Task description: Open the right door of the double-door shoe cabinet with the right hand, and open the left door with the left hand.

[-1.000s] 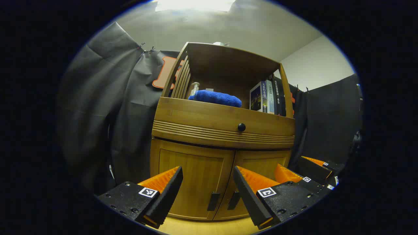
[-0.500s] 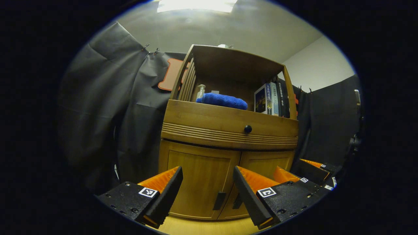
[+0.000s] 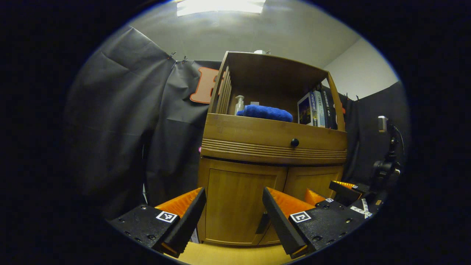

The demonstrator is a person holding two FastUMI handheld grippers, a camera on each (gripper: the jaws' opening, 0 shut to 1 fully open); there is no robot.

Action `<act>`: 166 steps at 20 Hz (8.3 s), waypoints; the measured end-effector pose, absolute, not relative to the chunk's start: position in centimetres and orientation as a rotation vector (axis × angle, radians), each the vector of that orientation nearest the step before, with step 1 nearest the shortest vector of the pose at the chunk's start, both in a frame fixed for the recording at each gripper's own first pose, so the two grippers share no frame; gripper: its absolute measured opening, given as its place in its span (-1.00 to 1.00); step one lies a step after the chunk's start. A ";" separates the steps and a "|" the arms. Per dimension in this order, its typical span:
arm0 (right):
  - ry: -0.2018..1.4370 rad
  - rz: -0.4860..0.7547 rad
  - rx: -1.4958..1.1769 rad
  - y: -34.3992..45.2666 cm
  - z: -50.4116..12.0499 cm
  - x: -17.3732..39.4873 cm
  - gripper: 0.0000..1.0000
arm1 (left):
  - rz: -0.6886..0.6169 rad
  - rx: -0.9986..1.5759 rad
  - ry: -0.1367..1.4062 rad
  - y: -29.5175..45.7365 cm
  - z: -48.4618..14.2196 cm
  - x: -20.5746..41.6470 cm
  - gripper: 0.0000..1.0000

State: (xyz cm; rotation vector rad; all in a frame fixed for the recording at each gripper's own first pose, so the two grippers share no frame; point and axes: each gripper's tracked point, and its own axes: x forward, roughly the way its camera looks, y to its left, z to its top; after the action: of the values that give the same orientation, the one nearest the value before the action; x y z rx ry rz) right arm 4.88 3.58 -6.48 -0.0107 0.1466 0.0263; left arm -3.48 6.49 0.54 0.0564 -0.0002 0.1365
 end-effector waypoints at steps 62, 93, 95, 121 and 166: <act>0.559 -0.168 0.107 -11.6 -17.3 -11.9 -0.43 | -0.312 -0.007 0.195 -9.1 -8.1 -4.1 0.92; 0.549 -0.339 0.095 -19.9 -18.2 -15.2 -0.58 | -0.214 0.016 0.249 -7.1 -11.6 -0.8 0.91; 0.552 -0.337 0.093 -19.9 -18.4 -15.2 -0.58 | -0.194 0.031 0.236 -6.2 -11.6 0.4 0.91; 0.529 -0.441 0.096 -20.9 -18.0 -16.7 -0.56 | -0.083 -0.048 0.433 -2.4 -23.8 11.7 0.01; 0.600 -0.444 0.143 -23.0 -20.3 -19.6 -0.55 | -0.011 -0.119 0.424 3.9 -21.3 3.7 -0.99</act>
State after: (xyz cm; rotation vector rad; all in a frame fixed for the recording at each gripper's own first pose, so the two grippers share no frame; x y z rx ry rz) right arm -19.63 -22.99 -20.31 0.1428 0.5999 -0.4439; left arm 3.72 3.91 -21.33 -0.1188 0.4244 -0.0109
